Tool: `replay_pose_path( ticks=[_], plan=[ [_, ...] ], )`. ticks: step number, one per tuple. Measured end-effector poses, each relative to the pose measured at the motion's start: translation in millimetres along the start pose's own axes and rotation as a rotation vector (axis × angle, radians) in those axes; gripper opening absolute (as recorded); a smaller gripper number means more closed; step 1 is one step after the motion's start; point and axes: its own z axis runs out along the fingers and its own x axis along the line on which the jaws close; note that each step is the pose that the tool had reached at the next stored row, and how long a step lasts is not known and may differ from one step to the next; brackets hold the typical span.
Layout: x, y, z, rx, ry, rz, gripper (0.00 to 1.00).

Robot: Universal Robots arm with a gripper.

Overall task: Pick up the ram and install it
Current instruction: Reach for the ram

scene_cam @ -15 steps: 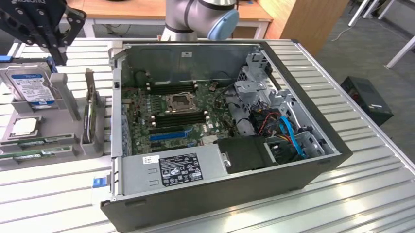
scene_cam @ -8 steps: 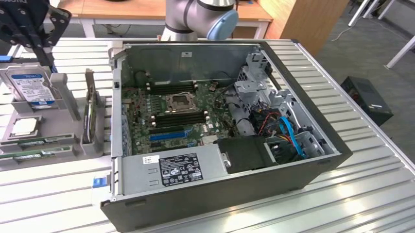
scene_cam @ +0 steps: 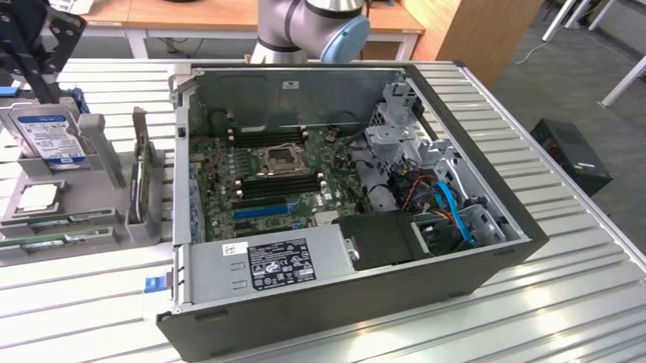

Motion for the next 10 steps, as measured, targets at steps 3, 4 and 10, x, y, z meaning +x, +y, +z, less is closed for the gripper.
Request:
replay_pose_path(
  ticks=[3, 4, 10],
  plan=[
    [8.6, -0.6, -0.1, 0.0, 0.0, 0.0, 0.11],
    [11.4, -0.8, -0.1, 0.0, 0.0, 0.0, 0.11],
    [28.0, -2.1, -0.3, 0.0, 0.0001, 0.0, 0.11]
  ],
)
